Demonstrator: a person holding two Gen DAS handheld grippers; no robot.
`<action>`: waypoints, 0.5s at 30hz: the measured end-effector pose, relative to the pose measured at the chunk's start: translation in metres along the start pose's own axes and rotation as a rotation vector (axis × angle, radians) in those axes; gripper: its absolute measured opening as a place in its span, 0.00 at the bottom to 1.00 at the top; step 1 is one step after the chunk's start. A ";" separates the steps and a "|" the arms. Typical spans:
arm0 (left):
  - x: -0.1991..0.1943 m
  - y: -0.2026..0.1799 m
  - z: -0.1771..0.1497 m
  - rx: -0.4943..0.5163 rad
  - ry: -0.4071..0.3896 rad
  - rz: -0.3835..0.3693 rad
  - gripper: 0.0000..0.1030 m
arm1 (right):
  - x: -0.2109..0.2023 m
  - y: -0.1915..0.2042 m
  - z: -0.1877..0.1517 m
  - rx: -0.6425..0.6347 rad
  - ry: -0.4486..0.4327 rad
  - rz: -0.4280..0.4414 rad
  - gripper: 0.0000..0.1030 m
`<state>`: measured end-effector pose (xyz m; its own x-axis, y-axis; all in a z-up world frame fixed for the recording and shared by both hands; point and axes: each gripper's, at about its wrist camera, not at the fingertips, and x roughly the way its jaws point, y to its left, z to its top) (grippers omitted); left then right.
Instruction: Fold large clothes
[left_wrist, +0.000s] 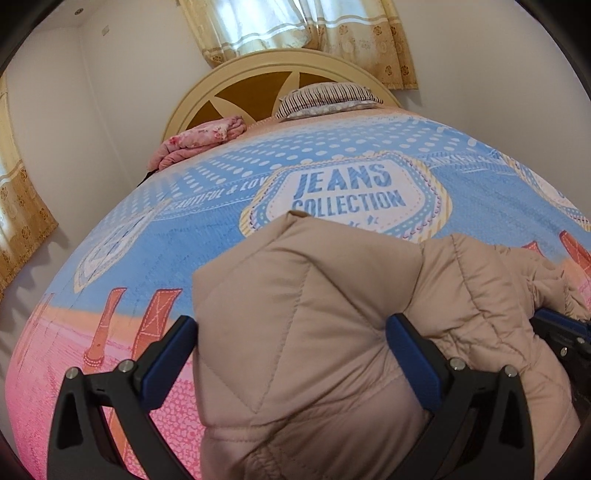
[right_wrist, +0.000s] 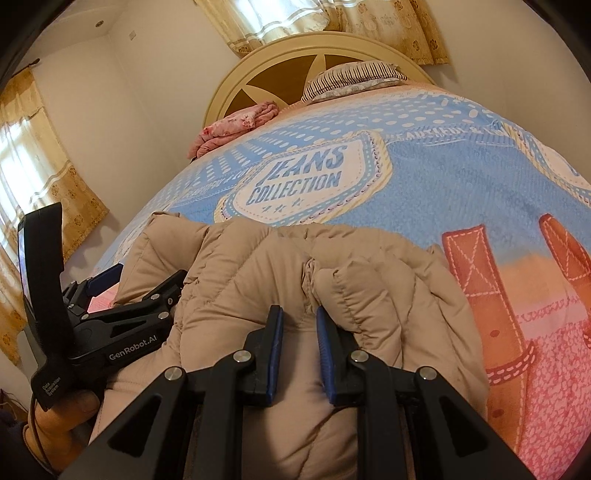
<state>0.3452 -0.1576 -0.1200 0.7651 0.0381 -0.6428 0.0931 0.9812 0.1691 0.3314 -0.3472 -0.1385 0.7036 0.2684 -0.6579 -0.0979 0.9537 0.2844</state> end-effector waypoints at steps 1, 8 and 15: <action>0.001 0.000 0.000 -0.001 0.001 -0.002 1.00 | 0.000 -0.001 0.000 0.006 0.000 0.004 0.19; 0.006 -0.001 -0.002 -0.007 0.010 -0.014 1.00 | 0.006 -0.003 -0.001 0.012 0.014 -0.002 0.18; 0.010 -0.002 -0.002 -0.013 0.020 -0.021 1.00 | 0.010 -0.004 -0.001 0.011 0.028 -0.009 0.18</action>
<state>0.3517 -0.1587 -0.1283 0.7501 0.0208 -0.6610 0.1010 0.9842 0.1456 0.3385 -0.3481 -0.1468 0.6848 0.2637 -0.6793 -0.0836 0.9545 0.2862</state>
